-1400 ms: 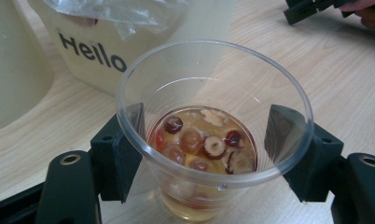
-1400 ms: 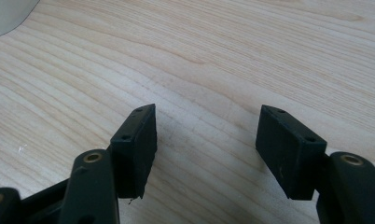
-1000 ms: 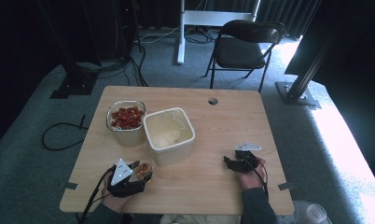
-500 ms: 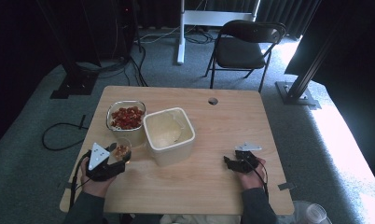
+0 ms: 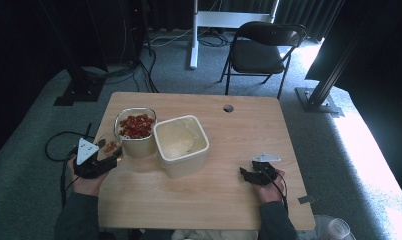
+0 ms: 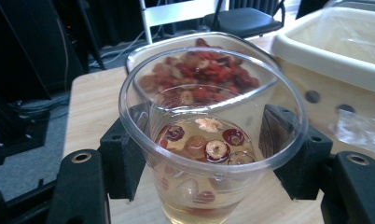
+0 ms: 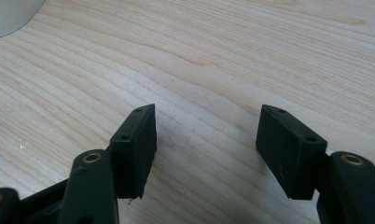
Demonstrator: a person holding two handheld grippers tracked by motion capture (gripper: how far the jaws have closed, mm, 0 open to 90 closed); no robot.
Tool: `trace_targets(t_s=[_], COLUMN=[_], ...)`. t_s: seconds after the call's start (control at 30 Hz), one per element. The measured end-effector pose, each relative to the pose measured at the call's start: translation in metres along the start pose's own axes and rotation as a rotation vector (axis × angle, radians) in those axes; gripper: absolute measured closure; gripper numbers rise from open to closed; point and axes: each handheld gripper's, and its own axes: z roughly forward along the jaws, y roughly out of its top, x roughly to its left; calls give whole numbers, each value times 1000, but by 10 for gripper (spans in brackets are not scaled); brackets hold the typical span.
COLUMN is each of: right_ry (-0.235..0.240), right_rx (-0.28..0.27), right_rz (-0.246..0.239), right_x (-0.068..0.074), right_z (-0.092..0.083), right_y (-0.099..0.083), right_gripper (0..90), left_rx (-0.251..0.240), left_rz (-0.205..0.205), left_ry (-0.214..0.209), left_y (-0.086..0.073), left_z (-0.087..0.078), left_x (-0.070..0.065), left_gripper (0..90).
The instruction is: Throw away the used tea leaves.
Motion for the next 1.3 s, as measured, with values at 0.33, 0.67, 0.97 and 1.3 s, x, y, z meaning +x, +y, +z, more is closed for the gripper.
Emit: trace_targets(t_s=[0.33,0.67,0.97,1.3], right_ry=[5,8,11,20], right_rx=[-5,-12,-17,-26], right_rz=[-5,-7,-9,-19], right_x=[-1,0,-1,1], right_z=[0,1,2,3], right_y=[0,-1,-1,-1], right_gripper=[367,361,359,365], left_rx=[3,-19,-32,-27], left_rz=[-14,7,19,30], left_ry=[56,103,124,132], left_y=[5,14,32,47], left_z=[8,24,37,55], left_x=[22,39,51,58], left_gripper=[352,353,353,353])
